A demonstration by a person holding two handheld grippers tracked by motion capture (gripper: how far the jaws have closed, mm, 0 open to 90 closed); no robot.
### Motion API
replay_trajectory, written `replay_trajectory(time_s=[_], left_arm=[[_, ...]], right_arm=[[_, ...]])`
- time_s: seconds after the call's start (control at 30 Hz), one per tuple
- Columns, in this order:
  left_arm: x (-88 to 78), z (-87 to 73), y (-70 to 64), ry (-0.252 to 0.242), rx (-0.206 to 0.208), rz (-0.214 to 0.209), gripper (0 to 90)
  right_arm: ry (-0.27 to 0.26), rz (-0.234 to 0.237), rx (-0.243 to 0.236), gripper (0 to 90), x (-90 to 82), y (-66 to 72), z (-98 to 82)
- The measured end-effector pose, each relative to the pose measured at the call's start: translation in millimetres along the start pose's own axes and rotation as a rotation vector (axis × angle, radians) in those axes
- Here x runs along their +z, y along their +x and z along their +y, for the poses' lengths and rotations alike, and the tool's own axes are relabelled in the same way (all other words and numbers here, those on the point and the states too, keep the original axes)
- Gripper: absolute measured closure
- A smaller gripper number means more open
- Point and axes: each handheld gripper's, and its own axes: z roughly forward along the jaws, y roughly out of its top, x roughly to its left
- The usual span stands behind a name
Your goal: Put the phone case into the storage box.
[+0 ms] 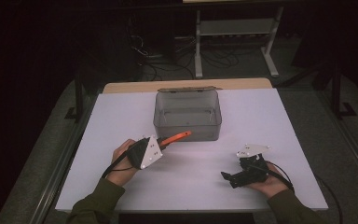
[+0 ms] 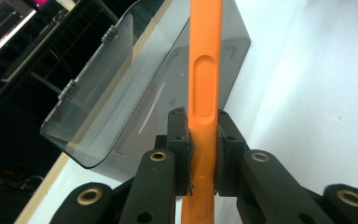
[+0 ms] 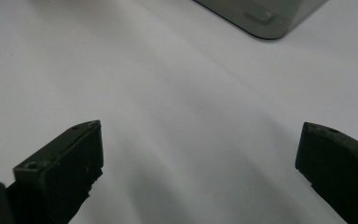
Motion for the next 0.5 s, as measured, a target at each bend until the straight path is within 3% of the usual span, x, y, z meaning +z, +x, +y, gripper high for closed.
replay_trajectory(time_s=[0.5], left_arm=[[-1.3,-5.9,11.9,-0.037,-0.158,-0.078,79.5]], right_arm=[[0.001,0.000,-0.003,0.4,0.1,0.1,0.0]])
